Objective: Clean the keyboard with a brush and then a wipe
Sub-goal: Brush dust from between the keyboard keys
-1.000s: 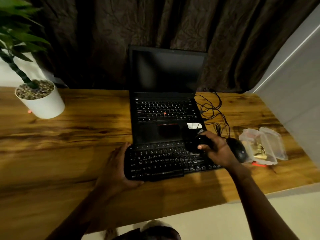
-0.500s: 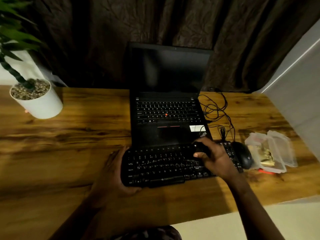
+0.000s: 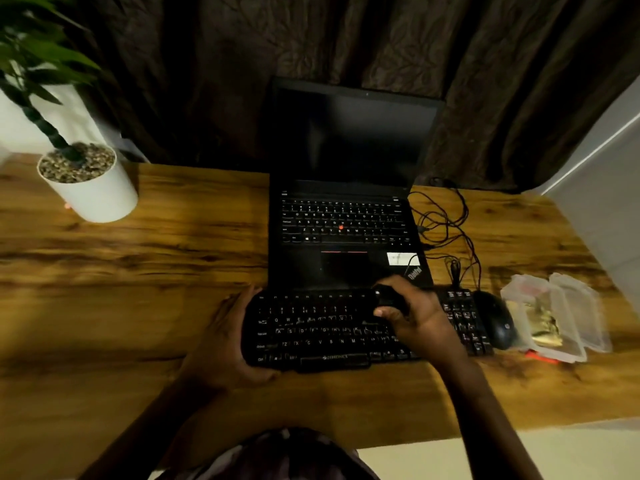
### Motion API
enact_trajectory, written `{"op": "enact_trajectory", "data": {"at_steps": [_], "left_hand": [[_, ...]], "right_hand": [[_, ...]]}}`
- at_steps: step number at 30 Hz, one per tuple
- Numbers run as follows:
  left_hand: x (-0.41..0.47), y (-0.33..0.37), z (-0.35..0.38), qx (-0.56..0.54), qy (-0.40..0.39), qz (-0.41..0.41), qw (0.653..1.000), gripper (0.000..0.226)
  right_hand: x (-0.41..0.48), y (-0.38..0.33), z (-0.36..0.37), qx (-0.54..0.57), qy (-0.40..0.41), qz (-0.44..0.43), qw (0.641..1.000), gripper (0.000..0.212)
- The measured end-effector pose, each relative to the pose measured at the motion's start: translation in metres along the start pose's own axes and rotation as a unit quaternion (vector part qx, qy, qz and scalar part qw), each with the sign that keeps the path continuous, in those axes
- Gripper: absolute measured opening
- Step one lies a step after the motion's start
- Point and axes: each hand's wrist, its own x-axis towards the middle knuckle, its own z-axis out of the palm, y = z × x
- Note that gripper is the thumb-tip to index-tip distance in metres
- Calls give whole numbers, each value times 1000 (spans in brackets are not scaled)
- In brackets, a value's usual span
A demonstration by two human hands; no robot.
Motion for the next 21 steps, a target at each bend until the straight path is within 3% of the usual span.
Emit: {"op": "enact_trajectory", "data": {"at_steps": [10, 17, 21], "left_hand": [[-2, 0, 0, -15, 3, 2, 1000, 142], [-6, 0, 1, -21, -6, -16, 1000, 145], [-6, 1, 0, -22, -8, -21, 999, 144]], "right_hand": [[-2, 8, -23, -27, -11, 8, 1000, 34], [13, -24, 16, 5, -30, -32, 999, 18], [12, -20, 7, -10, -25, -18, 999, 21]]}}
